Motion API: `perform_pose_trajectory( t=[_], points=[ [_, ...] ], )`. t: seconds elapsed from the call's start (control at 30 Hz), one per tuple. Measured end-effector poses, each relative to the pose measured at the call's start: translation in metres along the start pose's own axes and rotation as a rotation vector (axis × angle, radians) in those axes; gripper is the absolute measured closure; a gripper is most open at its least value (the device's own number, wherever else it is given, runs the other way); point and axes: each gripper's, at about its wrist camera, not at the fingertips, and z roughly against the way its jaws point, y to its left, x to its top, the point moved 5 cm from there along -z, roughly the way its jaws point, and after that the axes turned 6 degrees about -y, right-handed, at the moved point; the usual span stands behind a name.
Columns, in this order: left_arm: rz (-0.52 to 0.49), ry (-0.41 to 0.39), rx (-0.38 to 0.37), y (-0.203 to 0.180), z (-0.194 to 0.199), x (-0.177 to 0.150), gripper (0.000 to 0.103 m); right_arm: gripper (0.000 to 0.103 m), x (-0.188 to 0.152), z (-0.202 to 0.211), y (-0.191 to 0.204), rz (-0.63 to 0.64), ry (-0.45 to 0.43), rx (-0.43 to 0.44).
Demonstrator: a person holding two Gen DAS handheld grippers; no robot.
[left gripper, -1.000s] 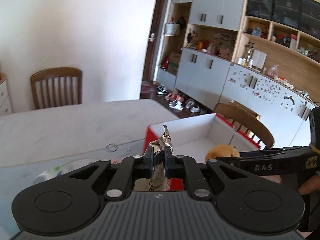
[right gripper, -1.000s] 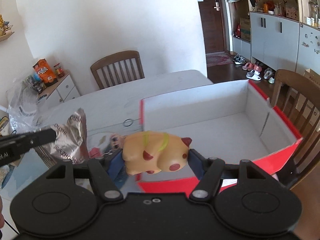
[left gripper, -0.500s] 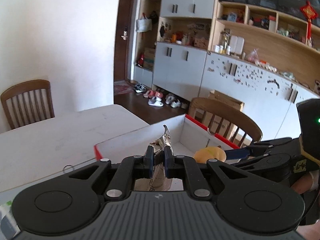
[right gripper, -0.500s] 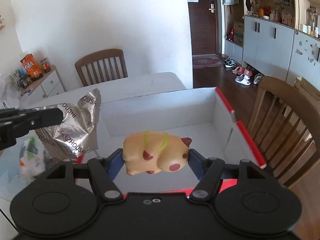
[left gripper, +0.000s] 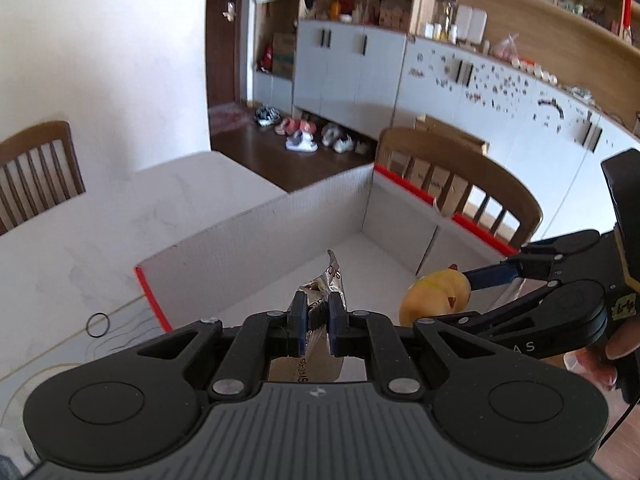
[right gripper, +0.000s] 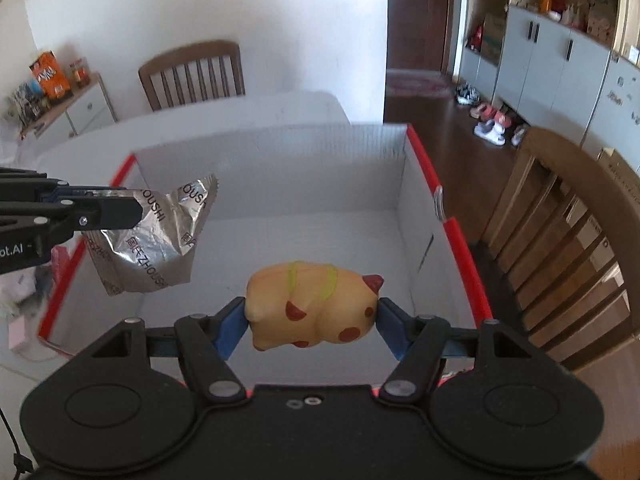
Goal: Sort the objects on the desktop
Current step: 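Carry the foil bag and pig toy over the red box with both tools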
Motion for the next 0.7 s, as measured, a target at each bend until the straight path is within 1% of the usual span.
perform_pose_trajectory(
  t=[0.13, 0.27, 0.47, 0.63, 0.7],
  points=[
    [-0.023, 0.041, -0.01, -0.001, -0.016, -0.003, 0.094, 0.034, -0.003, -0.016, -0.007, 0.003, 0.047, 0.013],
    [-0.036, 0.084, -0.02, 0.0, -0.028, -0.01, 0.094, 0.034, -0.004, -0.027, -0.005, 0.011, 0.09, 0.038],
    [-0.046, 0.148, -0.023, -0.001, -0.045, -0.013, 0.094, 0.034, -0.005, -0.038, -0.003, 0.046, 0.143, 0.048],
    [-0.047, 0.167, -0.035, -0.003, -0.05, -0.01, 0.094, 0.034, -0.01, -0.046, -0.003, 0.03, 0.198, 0.06],
    [-0.044, 0.174, -0.038, -0.003, -0.051, -0.008, 0.094, 0.034, -0.012, -0.047, -0.002, 0.037, 0.203, 0.056]
  ],
)
